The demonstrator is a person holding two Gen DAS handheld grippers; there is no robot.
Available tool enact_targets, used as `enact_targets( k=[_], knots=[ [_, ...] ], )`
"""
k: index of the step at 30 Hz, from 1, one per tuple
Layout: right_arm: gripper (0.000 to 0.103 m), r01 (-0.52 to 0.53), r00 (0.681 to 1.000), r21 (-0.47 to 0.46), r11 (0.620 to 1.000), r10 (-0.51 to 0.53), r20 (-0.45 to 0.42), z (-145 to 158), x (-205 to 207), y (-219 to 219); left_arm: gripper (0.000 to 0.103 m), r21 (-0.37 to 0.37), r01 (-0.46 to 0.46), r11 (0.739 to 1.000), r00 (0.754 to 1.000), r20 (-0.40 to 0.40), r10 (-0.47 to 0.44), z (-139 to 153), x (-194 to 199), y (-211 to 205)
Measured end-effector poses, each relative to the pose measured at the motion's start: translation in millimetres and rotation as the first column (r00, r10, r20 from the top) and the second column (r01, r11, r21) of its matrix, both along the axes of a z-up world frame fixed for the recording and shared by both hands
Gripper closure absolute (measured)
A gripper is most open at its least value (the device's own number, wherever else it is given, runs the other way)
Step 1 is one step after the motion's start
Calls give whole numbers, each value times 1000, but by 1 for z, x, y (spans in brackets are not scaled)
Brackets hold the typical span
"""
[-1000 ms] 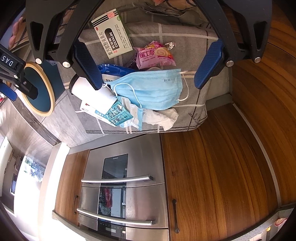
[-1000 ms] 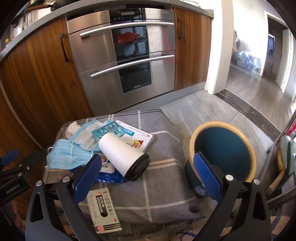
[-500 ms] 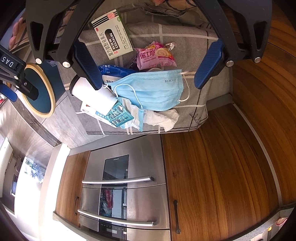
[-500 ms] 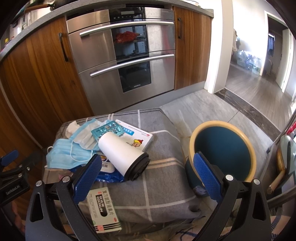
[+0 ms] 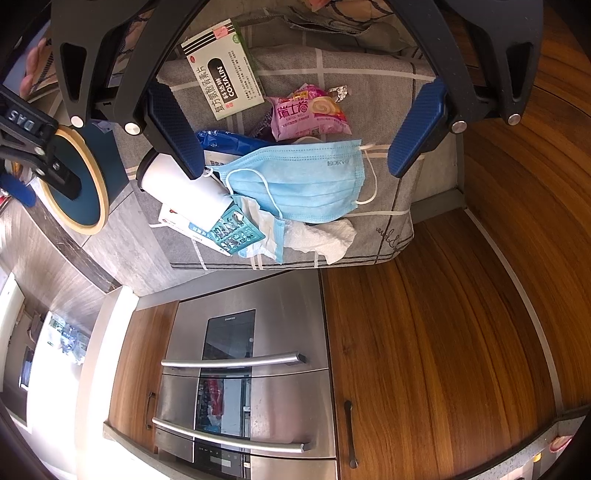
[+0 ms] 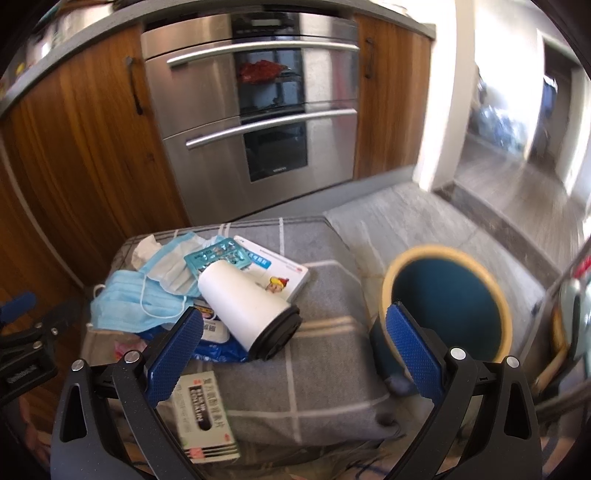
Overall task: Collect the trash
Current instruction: 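Grasp the white cup with the right gripper and lift it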
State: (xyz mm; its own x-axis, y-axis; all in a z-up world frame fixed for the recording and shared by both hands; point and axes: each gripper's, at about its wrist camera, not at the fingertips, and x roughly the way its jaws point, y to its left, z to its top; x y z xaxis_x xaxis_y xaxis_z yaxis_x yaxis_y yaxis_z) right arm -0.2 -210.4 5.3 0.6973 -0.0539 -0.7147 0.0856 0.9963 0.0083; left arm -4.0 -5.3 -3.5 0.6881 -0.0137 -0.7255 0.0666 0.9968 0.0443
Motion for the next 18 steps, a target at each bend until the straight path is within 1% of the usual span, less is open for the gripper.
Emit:
enact_targets(
  k=[1,4,5,6,8,11,13,16,17,18],
  knots=[
    [5,-40,999,-12,999,40,2,1,7,5,5,-8,-6,1000,1000,-5,6,-1,1,2],
    [5,-141,990,-59,988,142,12,2,23,19,5,-66,-41,997,999,-31,39,-5,5,13],
    [5,-177,984,-75,981,178,3,1,29,24,5,-69,-45,997,999,-33,43,-6,7,15],
    [5,-218,976,-93,972,218,-12,-2,35,29,5,-60,-53,997,998,-32,51,-8,8,16],
    [5,-289,957,-93,953,285,-46,-12,49,37,5,-28,-63,998,998,-22,62,-10,10,19],
    [5,-347,937,-81,935,340,-83,-22,68,42,5,23,-73,997,997,-16,74,-12,18,24],
    [6,-394,917,-73,916,386,-103,-29,81,44,5,56,-95,994,995,-3,96,-11,21,29],
    [6,-484,871,-77,871,471,-140,-39,93,49,5,74,-102,992,995,14,101,-12,22,33],
    [6,-519,850,-87,850,502,-161,-44,97,52,5,74,-99,992,995,8,99,-14,23,33],
    [6,-539,836,-89,838,519,-177,-48,100,52,6,74,-90,993,996,-5,90,-17,23,32]
  ],
)
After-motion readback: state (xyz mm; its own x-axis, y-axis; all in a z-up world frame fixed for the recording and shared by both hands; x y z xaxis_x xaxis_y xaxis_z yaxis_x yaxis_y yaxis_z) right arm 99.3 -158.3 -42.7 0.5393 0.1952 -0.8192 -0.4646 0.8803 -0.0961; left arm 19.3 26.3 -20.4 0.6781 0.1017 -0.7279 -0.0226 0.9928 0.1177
